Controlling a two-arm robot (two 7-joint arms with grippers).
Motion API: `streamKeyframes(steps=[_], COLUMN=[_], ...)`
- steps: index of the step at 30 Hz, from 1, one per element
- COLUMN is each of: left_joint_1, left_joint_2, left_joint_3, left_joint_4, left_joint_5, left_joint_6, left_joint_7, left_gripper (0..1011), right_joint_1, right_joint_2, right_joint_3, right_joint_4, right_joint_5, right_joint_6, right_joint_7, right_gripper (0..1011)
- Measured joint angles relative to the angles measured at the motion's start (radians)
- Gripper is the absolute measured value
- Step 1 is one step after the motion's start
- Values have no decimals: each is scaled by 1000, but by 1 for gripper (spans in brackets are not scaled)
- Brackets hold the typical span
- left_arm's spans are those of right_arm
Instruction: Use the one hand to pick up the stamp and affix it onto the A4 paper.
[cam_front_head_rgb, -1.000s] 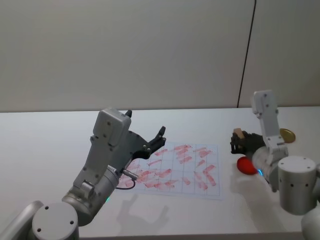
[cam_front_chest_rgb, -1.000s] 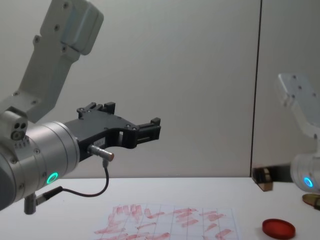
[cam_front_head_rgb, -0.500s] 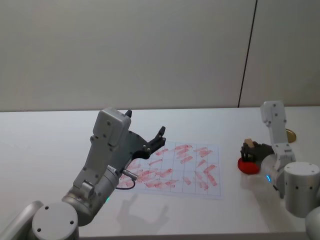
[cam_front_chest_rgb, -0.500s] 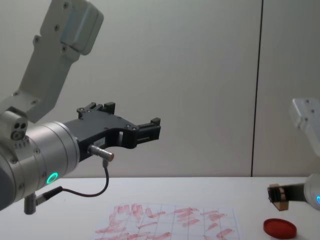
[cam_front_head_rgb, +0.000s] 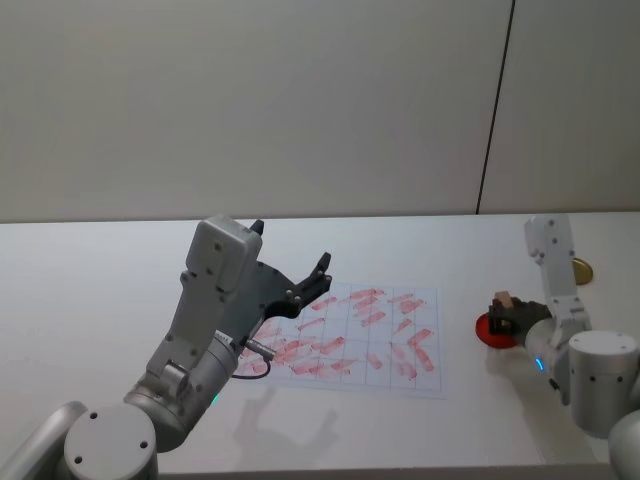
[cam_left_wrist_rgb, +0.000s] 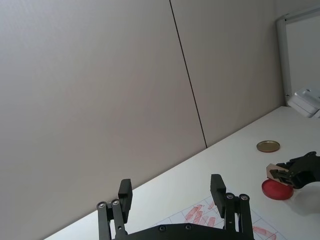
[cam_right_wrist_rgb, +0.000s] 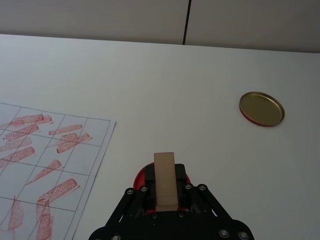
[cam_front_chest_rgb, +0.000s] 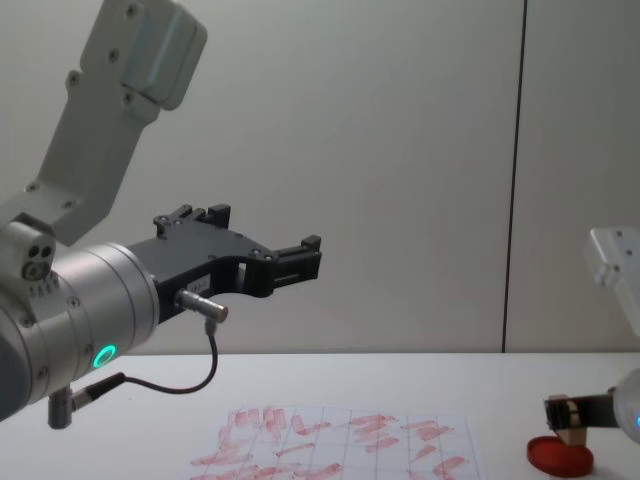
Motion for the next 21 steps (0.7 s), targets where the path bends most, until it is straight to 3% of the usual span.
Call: streamKeyframes(steps=[9,21], left_joint_1=[0,0], left_joint_2=[0,0], left_joint_3=[0,0], left_joint_4=[0,0], left_joint_5=[0,0], left_joint_6=[0,0], left_joint_7=[0,0], left_gripper=[993,993], right_joint_1=[16,30], right_joint_2=[-2,-5], right_joint_3=[6,10], right_joint_4=[43,81], right_joint_5=[-1,-3], right_joint_6=[-19,-58], right_joint_7=[2,11], right_gripper=[225,590])
